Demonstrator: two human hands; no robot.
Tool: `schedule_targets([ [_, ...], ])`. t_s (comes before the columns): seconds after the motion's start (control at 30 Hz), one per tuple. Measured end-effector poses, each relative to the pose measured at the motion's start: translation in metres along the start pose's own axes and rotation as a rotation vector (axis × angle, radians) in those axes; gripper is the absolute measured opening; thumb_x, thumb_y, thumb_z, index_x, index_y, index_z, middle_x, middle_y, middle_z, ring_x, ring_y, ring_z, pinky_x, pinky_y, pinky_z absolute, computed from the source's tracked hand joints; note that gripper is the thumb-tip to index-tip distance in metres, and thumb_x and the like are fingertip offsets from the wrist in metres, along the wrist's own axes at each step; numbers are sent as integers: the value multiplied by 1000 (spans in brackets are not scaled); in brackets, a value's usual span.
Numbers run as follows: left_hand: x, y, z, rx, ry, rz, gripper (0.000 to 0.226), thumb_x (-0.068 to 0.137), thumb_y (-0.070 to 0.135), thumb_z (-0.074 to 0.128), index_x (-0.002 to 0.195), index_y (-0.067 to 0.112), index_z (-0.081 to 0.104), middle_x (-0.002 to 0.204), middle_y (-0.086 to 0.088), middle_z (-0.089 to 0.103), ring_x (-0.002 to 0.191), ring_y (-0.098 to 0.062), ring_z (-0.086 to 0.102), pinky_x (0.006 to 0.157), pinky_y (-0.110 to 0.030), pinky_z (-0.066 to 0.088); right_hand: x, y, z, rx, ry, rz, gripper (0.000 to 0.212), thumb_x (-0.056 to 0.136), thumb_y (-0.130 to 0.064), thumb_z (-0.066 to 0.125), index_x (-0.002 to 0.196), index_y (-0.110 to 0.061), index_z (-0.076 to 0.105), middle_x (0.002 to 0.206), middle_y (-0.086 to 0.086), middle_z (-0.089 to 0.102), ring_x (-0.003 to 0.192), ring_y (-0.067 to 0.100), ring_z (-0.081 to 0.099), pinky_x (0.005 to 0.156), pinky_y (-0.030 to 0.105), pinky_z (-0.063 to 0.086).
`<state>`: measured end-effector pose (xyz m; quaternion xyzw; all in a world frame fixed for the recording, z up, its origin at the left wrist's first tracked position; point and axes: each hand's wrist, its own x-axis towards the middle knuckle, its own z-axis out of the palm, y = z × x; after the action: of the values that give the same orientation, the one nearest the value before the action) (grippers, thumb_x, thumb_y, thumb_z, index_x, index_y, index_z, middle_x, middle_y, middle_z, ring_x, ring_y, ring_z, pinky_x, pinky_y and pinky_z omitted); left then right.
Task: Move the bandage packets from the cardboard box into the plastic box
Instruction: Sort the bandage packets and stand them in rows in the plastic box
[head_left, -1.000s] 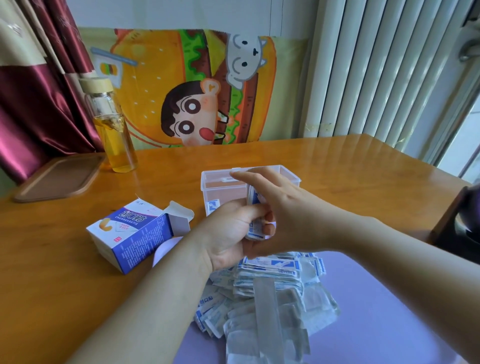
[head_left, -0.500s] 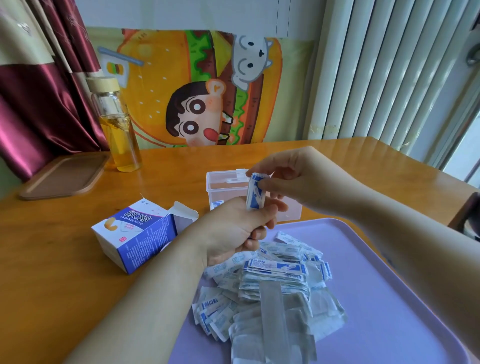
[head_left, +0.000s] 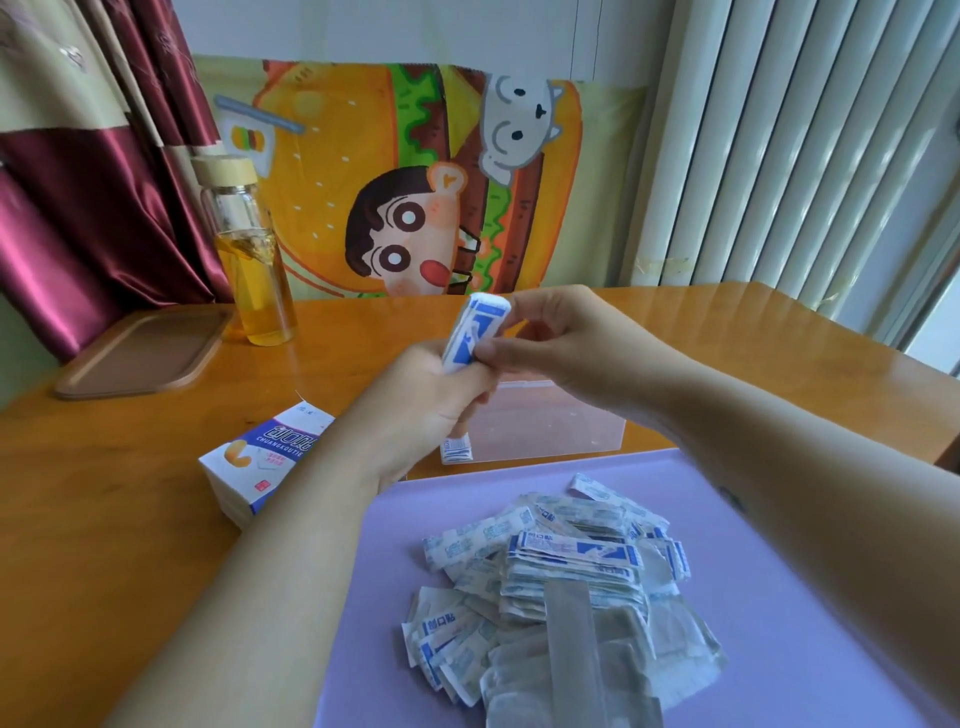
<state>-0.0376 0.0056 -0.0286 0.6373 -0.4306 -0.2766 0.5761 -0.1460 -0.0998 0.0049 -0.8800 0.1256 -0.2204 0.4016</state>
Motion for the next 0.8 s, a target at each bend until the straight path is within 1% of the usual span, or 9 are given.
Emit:
schedule_targets([
  [0.07, 3, 0, -7, 66, 59, 47, 16, 93, 22, 55, 77, 20, 56, 55, 5, 47, 49, -9, 39, 49, -21, 35, 5, -2, 5, -29, 34, -78, 14, 89, -23, 62, 96, -12, 68, 69, -8, 63, 58, 8, 47, 53, 16, 37],
  [0.13, 4, 0, -14, 191, 96, 105, 7, 91, 31, 58, 84, 30, 57, 59, 13, 55, 55, -5, 50, 55, -18, 43, 10, -2, 8, 22, 55, -124, 11, 91, -18, 59, 98, -13, 66, 77, -13, 65, 60, -1, 53, 55, 9, 39],
  [0.17, 5, 0, -17, 272, 107, 118, 3, 90, 33, 59, 91, 34, 57, 69, 16, 59, 64, -2, 56, 59, -17, 45, 13, 0, 8, 67, 76, -120, 11, 92, -17, 58, 100, -13, 65, 81, -13, 67, 62, -4, 55, 58, 10, 42],
  [0.27, 12, -13, -25, 559, 165, 115, 36, 90, 30, 60, 125, 33, 49, 111, 13, 54, 96, -4, 54, 70, -15, 43, 28, 12, 1, 135, 205, -32, 11, 94, -16, 55, 100, -15, 64, 79, -12, 68, 63, 1, 57, 66, 20, 52],
  [0.37, 17, -27, -26, 767, 162, 104, 39, 94, 21, 53, 132, 27, 49, 130, 6, 44, 107, -9, 49, 83, -20, 40, 48, 29, -9, 65, 255, 125, 15, 94, -15, 54, 104, -8, 64, 79, -5, 66, 64, 7, 58, 72, 25, 55],
  [0.57, 22, -41, -23, 839, 189, 77, 30, 96, 11, 46, 120, 21, 63, 124, 1, 49, 104, -15, 52, 84, -24, 43, 86, 55, 6, -154, 16, 576, 16, 93, -11, 55, 103, -1, 62, 79, 6, 65, 63, 11, 59, 58, 19, 52],
  [0.63, 24, -43, -25, 851, 188, 52, 29, 96, 13, 46, 117, 20, 65, 124, 0, 51, 105, -17, 53, 84, -25, 43, 94, 58, 16, -73, -96, 715, 11, 92, -6, 56, 100, -2, 60, 79, 7, 64, 67, 14, 61, 63, 21, 51],
  [0.73, 27, -45, -27, 871, 156, 16, 27, 97, 15, 47, 113, 22, 67, 123, -2, 53, 103, -18, 54, 80, -24, 42, 103, 65, 29, 12, -251, 854, 13, 92, -3, 54, 104, -1, 58, 93, 10, 64, 87, 19, 61, 85, 26, 50],
  [0.8, 28, -43, -27, 894, 122, -32, 28, 97, 15, 46, 115, 22, 67, 124, -3, 53, 104, -19, 54, 80, -24, 43, 108, 69, 36, -24, -369, 900, 20, 94, -4, 51, 112, 0, 55, 95, 11, 63, 87, 21, 59, 83, 26, 49],
])
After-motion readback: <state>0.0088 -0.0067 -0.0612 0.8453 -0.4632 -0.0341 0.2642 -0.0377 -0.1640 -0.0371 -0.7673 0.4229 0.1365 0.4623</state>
